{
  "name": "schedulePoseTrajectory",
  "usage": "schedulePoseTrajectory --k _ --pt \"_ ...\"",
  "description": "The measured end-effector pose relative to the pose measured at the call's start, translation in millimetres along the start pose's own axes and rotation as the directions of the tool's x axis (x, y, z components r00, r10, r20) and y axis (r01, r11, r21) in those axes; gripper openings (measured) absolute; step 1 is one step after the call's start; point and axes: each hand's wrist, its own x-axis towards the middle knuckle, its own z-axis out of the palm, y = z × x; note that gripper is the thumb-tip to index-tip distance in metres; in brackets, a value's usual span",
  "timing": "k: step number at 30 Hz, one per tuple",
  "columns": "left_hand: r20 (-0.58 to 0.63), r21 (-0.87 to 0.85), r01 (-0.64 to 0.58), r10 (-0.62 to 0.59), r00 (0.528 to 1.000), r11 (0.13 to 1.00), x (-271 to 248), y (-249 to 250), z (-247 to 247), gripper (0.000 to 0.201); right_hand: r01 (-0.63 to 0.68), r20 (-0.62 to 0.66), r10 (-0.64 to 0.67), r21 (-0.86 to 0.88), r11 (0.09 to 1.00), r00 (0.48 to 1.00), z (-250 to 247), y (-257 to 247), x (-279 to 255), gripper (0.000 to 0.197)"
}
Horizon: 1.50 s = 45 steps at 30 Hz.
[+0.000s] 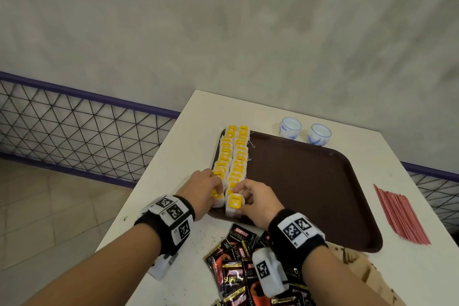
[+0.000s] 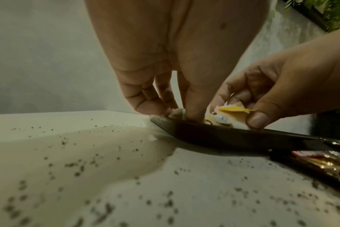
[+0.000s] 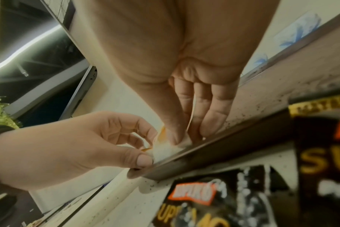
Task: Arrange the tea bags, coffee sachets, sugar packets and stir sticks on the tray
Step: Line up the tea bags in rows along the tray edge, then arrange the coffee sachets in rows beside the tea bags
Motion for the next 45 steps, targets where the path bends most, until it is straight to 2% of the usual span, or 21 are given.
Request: schedulePoseTrajectory --k 4,11,15,19,21,22,24,27,30,33,38,41,43,45 --pt "0.014 0.02 -0.037 0.037 0.999 0.999 6 2 -1 0.034 0.017 -0.006 -0.017 -0.021 1.0 1.0 2 4 6 0.035" --pt "-0.022 -0.168 0.011 -0.015 1.0 0.986 -3 0 -10 0.066 -0.019 -0.04 0.02 0.032 0.999 0.999 6 8 9 0.045" --pt "-0.069 -0.221 -0.004 -0.012 0.998 0.975 -24 4 -25 0.062 -0.013 -0.017 0.014 0.103 0.995 1.0 -9 2 -1 0.052" --pt "-0.066 -0.26 -0.039 0.023 0.998 0.965 -65 4 -31 0.05 0.029 -0.057 -0.026 0.047 0.998 0.998 -52 -10 -26 0.052" --pt "-0.02 -0.231 -0.095 0.093 0.996 0.968 -92 8 -30 0.044 0.069 -0.114 -0.067 0.007 0.998 0.991 -83 -17 -48 0.046" --pt "0.041 -0.222 -0.111 0.123 0.992 0.969 -107 13 -28 0.046 0.085 -0.146 -0.087 -0.018 0.996 0.986 -97 -20 -64 0.042" --pt "0.186 -0.227 -0.134 0.178 0.966 0.965 -130 28 -23 0.062 0.098 -0.164 -0.112 -0.094 0.991 0.98 -120 -27 -99 0.037" --pt "0.303 -0.144 -0.195 0.231 0.924 0.97 -154 50 -10 0.09 0.027 0.013 -0.024 -0.279 0.96 1.0 -118 -31 -153 0.047" --pt "0.288 0.031 -0.288 0.268 0.919 0.957 -165 69 4 0.081 -0.014 0.202 0.125 -0.477 0.879 0.971 -82 -19 -197 0.071" --pt "0.302 0.087 -0.299 0.261 0.917 0.95 -165 84 20 0.079 -0.071 0.248 0.247 -0.557 0.828 0.937 -43 -3 -224 0.087" --pt "0.371 0.157 -0.298 0.224 0.901 0.942 -154 98 32 0.079 -0.123 0.145 0.239 -0.546 0.829 0.96 3 23 -231 0.078" --pt "0.389 0.134 -0.228 0.161 0.907 0.964 -142 98 31 0.073 -0.184 0.061 0.236 -0.452 0.873 0.97 7 30 -218 0.067" --pt "0.371 0.105 -0.2 0.148 0.917 0.974 -137 96 27 0.064 -0.215 0.045 0.25 -0.377 0.901 0.967 6 33 -208 0.058" --pt "0.329 0.076 -0.192 0.157 0.931 0.978 -133 93 21 0.046 -0.217 0.058 0.247 -0.317 0.923 0.967 5 36 -202 0.047"
